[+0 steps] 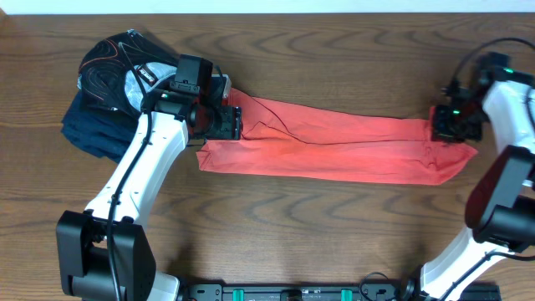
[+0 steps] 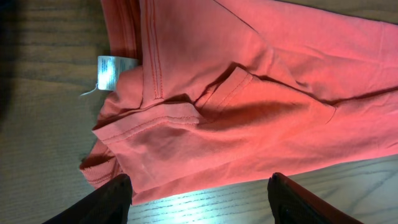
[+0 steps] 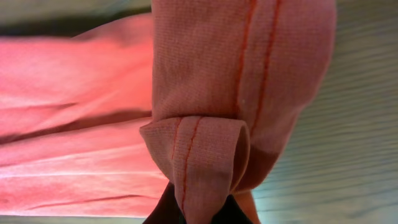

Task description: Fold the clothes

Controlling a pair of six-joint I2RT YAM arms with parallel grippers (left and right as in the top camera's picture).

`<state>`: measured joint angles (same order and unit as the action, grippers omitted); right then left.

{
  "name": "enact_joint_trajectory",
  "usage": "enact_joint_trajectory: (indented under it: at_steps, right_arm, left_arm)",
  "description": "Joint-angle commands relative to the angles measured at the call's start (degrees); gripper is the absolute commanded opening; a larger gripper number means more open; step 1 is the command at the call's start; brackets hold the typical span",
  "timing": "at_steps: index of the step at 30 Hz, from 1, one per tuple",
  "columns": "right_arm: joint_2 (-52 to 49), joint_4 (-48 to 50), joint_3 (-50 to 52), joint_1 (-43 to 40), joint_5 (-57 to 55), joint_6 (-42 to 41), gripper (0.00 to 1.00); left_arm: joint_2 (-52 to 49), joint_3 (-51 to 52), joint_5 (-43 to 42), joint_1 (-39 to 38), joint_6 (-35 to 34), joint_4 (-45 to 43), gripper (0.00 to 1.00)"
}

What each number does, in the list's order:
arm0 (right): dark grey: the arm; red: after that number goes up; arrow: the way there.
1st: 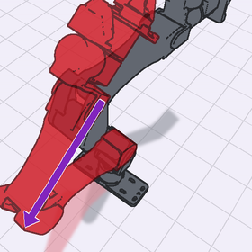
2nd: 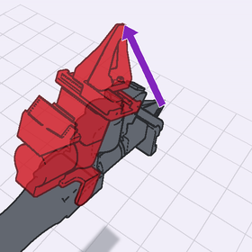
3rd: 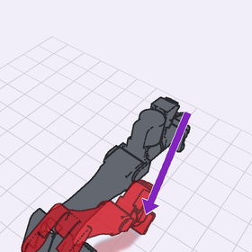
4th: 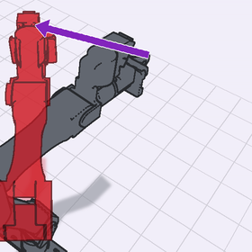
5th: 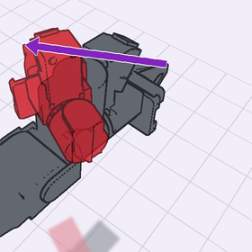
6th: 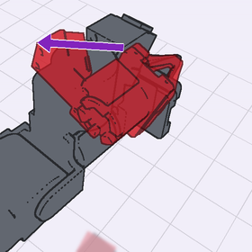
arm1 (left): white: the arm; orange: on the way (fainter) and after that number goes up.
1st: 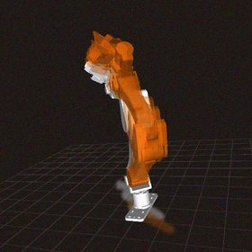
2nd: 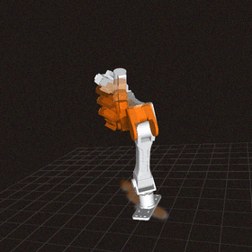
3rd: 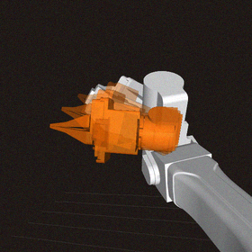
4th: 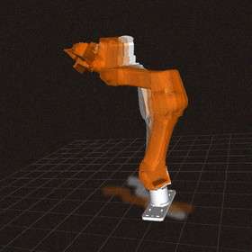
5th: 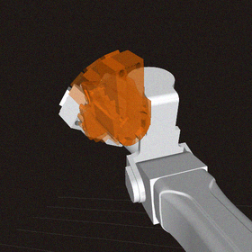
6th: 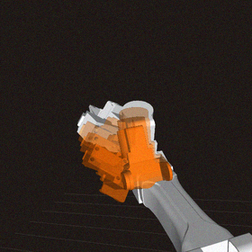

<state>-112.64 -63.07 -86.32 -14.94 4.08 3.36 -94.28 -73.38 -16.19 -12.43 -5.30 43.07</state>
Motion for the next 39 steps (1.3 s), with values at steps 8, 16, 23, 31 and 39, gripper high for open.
enact_joint_trajectory:
  at_steps: [8, 16, 23, 31, 39]
  right_arm:
    - [0.8, -0.7, 1.9, 9.8, -7.3, -6.3, 0.01]
    - [0.8, 0.0, 3.0, 14.3, -7.1, -7.6, 0.02]
    - [1.6, 0.6, 3.0, 15.7, -6.4, -7.3, 0.29]
    - [8.3, 2.1, 3.0, 10.0, 1.0, -7.4, 0.30]
    - [7.1, 3.4, 4.5, 1.1, 5.0, -10.1, 0.23]
  left_arm:
    - [0.5, -1.3, -0.3, 0.2, 0.6, 0.2, 0.72]
    - [0.5, -1.3, -0.3, 0.2, 0.6, 0.1, 0.72]
    - [0.5, -1.3, -0.3, 0.2, 0.6, 0.2, 0.72]
    - [0.5, -1.3, -0.3, 0.2, 0.6, 0.1, 0.72]
    - [0.5, -1.3, -0.3, 0.2, 0.6, 0.2, 0.73]
